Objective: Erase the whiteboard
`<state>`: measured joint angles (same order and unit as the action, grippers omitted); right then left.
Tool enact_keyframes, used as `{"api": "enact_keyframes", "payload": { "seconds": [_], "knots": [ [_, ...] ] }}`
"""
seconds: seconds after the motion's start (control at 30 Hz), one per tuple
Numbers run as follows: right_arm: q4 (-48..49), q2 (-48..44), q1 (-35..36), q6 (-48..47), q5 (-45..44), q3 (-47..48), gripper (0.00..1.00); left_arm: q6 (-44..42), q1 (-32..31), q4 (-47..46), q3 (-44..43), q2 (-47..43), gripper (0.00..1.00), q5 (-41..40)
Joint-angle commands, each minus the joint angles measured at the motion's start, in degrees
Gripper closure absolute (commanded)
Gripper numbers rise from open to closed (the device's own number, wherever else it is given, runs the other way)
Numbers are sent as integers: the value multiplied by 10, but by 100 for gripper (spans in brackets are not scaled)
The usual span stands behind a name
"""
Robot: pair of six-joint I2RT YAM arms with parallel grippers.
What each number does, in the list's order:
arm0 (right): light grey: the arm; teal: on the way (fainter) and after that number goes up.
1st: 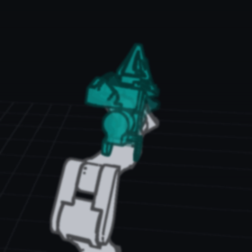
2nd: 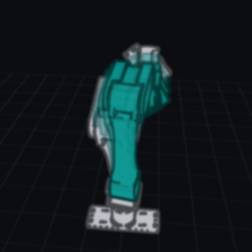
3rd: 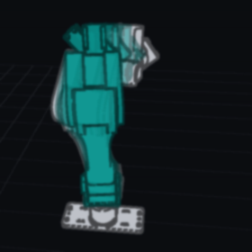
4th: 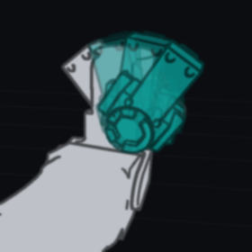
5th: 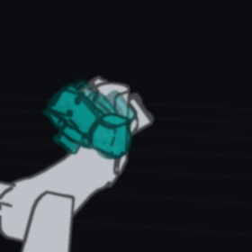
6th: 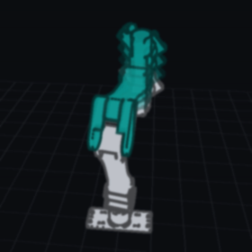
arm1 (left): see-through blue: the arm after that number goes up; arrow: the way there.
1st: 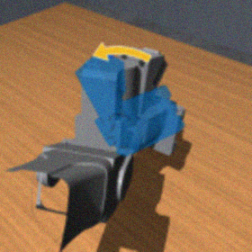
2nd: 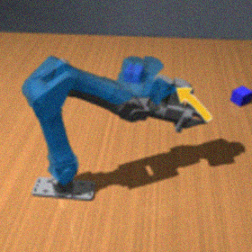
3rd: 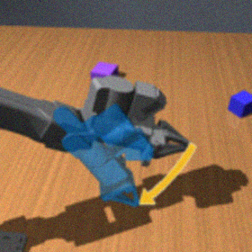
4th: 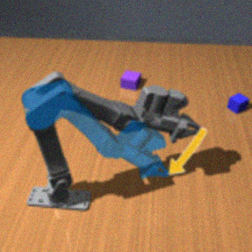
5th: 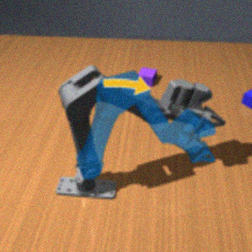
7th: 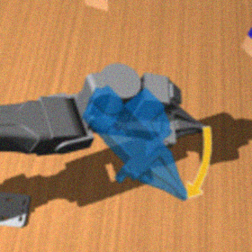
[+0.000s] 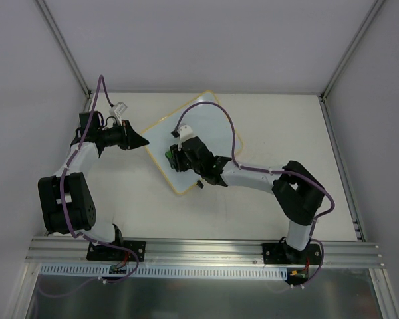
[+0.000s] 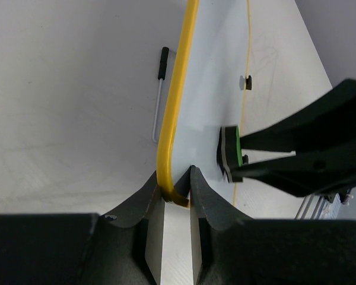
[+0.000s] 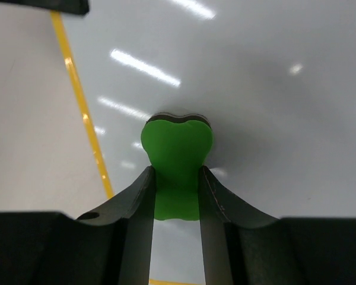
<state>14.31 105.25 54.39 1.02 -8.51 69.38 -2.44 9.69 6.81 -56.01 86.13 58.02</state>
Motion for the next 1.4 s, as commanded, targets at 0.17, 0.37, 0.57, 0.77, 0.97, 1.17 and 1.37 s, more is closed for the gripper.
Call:
{"api": "enact_keyframes", "payload": {
  "seconds": [0.17,0.37,0.57,0.77,0.97,1.17,1.37],
  "knots": [
    [-42,2,-23,35,-13,-98,100,-85,-23,4,-4,12,100,-48],
    [-36,-37,-101,78,-73,-151,100,-86,-23,5,-2,11,100,-52],
    [-34,-57,-178,120,-100,-196,100,-88,-23,8,-4,12,100,-53],
    [-35,-51,-235,169,-88,-203,100,-90,-23,11,-6,13,100,-53],
    [-52,-65,-270,185,-97,-206,100,-91,-23,13,-6,13,100,-57],
    [-72,-116,-290,164,-120,-218,100,-90,-23,14,-7,17,100,-60],
    [-132,-174,-323,123,-186,-197,100,-87,-23,15,-9,20,100,-65]
  ]
}}
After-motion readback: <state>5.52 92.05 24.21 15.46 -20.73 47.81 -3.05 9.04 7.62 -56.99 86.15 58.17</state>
